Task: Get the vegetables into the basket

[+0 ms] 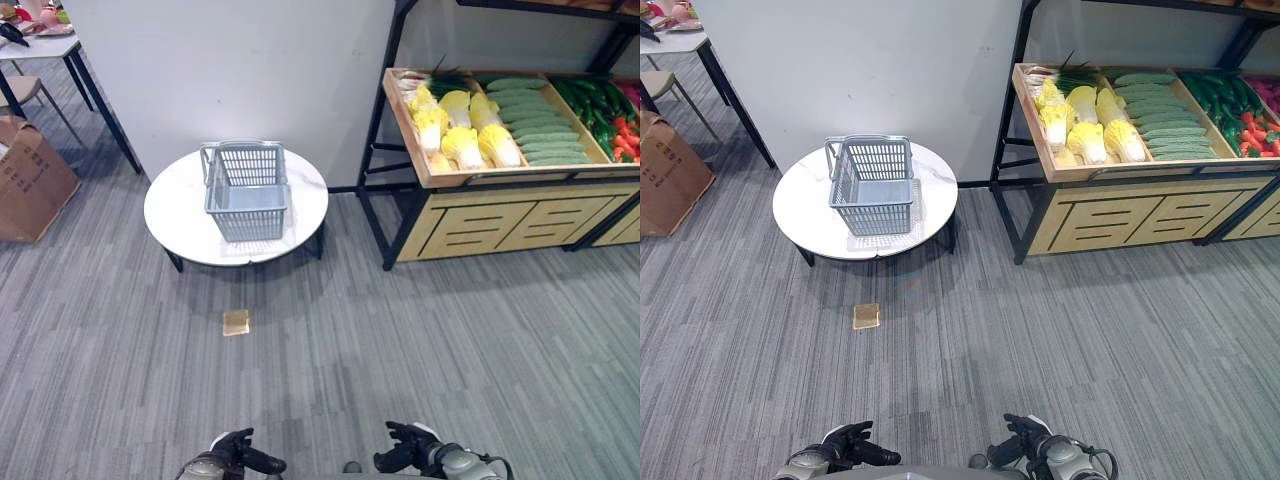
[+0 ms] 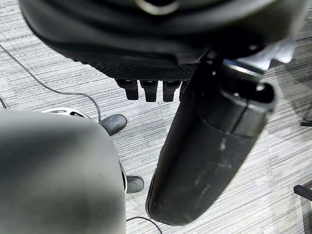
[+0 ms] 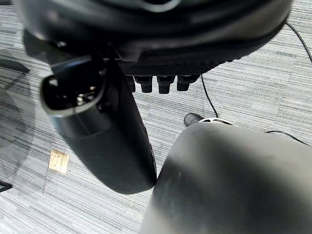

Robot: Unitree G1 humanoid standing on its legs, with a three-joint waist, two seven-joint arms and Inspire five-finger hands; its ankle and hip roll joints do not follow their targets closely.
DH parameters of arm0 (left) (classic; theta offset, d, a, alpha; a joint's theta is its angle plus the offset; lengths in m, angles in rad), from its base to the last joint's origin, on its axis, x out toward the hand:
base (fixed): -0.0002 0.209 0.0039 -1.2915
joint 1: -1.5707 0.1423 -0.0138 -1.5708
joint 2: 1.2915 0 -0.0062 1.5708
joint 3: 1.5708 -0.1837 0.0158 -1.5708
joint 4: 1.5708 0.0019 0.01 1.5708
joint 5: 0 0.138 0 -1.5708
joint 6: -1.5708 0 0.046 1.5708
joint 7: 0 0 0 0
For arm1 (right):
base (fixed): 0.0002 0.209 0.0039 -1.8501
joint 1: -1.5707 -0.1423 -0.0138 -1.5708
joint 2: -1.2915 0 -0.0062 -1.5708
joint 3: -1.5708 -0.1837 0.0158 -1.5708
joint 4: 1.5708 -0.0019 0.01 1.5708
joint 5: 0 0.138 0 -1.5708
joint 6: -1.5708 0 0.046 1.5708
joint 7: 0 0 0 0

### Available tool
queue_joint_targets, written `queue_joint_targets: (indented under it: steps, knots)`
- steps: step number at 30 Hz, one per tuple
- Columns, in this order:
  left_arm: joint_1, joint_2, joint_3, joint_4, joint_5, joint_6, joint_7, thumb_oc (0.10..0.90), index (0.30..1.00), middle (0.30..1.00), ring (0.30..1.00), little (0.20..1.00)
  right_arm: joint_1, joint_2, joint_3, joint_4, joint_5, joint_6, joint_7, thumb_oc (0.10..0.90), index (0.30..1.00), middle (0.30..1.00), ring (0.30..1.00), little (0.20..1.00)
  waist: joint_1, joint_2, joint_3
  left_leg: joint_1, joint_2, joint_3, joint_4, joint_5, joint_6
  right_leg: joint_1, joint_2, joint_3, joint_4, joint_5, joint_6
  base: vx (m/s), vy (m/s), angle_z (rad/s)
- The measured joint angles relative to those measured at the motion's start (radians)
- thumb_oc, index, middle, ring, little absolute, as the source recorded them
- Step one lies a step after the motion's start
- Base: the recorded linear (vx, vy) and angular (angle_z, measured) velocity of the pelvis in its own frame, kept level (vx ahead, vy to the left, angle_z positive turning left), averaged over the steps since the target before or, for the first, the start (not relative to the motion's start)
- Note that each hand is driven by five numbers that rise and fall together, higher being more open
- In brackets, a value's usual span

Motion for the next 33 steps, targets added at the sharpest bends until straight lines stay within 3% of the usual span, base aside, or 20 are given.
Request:
queue_joint_targets:
  steps: [9,18,24,25,28,29,31,33]
  knots:
    - [0.0,0.0,0.0,-0.007,0.0,0.0,-0.001,0.9,1.0,1.0,1.0,1.0,-0.015,-0.022,-0.003,-0.001,0.001,-0.007,0.002,0.9,1.0,1.0,1.0,1.0,0.0,0.035,0.034,-0.003,0.003,-0.003,0.002,0.003,-0.004,0.0,0.002,-0.002,-0.003,0.0,0.0,-0.01,-0.042,0.01]
    - [-0.024,0.003,-0.018,-0.022,0.009,-0.001,0.0,0.9,1.0,1.0,1.0,1.0,-0.041,-0.026,-0.004,-0.002,0.002,-0.011,0.009,0.9,1.0,1.0,1.0,1.0,0.0,0.038,0.079,-0.047,0.008,-0.032,0.038,0.007,-0.015,-0.016,0.002,-0.024,-0.001,0.0,-0.005,0.0,-0.055,0.09]
    - [-0.049,0.002,0.005,-0.021,-0.043,-0.007,0.0,0.9,1.0,1.0,1.0,1.0,-0.065,-0.026,-0.004,0.001,0.003,-0.015,0.012,0.9,1.0,1.0,1.0,1.0,0.009,0.021,0.119,-0.142,0.009,-0.07,0.204,0.002,-0.056,-0.021,-0.024,-0.045,-0.004,0.005,-0.024,0.01,-0.074,0.1]
    - [-0.055,0.003,0.008,-0.022,-0.054,-0.007,0.0,0.9,1.0,1.0,1.0,1.0,-0.068,-0.027,-0.004,0.003,0.003,-0.015,0.012,0.9,1.0,1.0,1.0,1.0,0.01,0.017,0.126,-0.162,0.01,-0.073,0.246,0.002,-0.082,-0.019,-0.03,-0.046,-0.001,0.006,-0.031,0.06,-0.006,0.03]
    - [-0.058,0.003,0.007,-0.021,-0.07,-0.008,0.0,0.9,1.0,1.0,1.0,1.0,-0.068,-0.026,-0.004,0.003,0.005,-0.015,0.012,0.9,1.0,1.0,1.0,1.0,-0.001,0.008,0.135,-0.181,0.053,-0.048,0.28,-0.014,-0.117,-0.007,-0.032,-0.067,0.0,0.001,-0.048,0.11,0.048,0.16]
    - [-0.065,-0.003,-0.002,-0.017,-0.07,-0.008,0.0,0.9,1.0,1.0,1.0,1.0,-0.07,-0.025,-0.008,0.005,0.005,-0.016,0.011,0.9,1.0,1.0,1.0,1.0,-0.001,0.008,0.14,-0.192,0.089,-0.045,0.24,-0.001,-0.132,-0.003,-0.03,-0.067,-0.006,-0.016,-0.064,0.17,0.067,0.2]
    - [-0.077,-0.007,-0.013,-0.018,-0.069,-0.009,0.001,0.9,1.0,1.0,1.0,1.0,-0.076,-0.026,-0.012,0.013,0.004,-0.016,0.011,0.9,1.0,1.0,1.0,1.0,0.009,0.011,0.145,-0.202,0.131,-0.064,0.136,0.048,-0.158,-0.003,-0.029,-0.061,-0.005,-0.02,-0.058,0.21,0.098,0.07]
    - [-0.094,-0.007,-0.017,-0.023,-0.072,-0.012,0.003,0.9,1.0,1.0,1.0,1.0,-0.077,-0.036,-0.019,0.026,0.004,-0.013,0.011,0.9,1.0,1.0,1.0,1.0,0.046,0.023,0.15,-0.228,0.169,-0.105,0.037,0.134,-0.186,0.001,-0.032,-0.029,-0.006,-0.026,-0.048,0.25,0.128,-0.27]
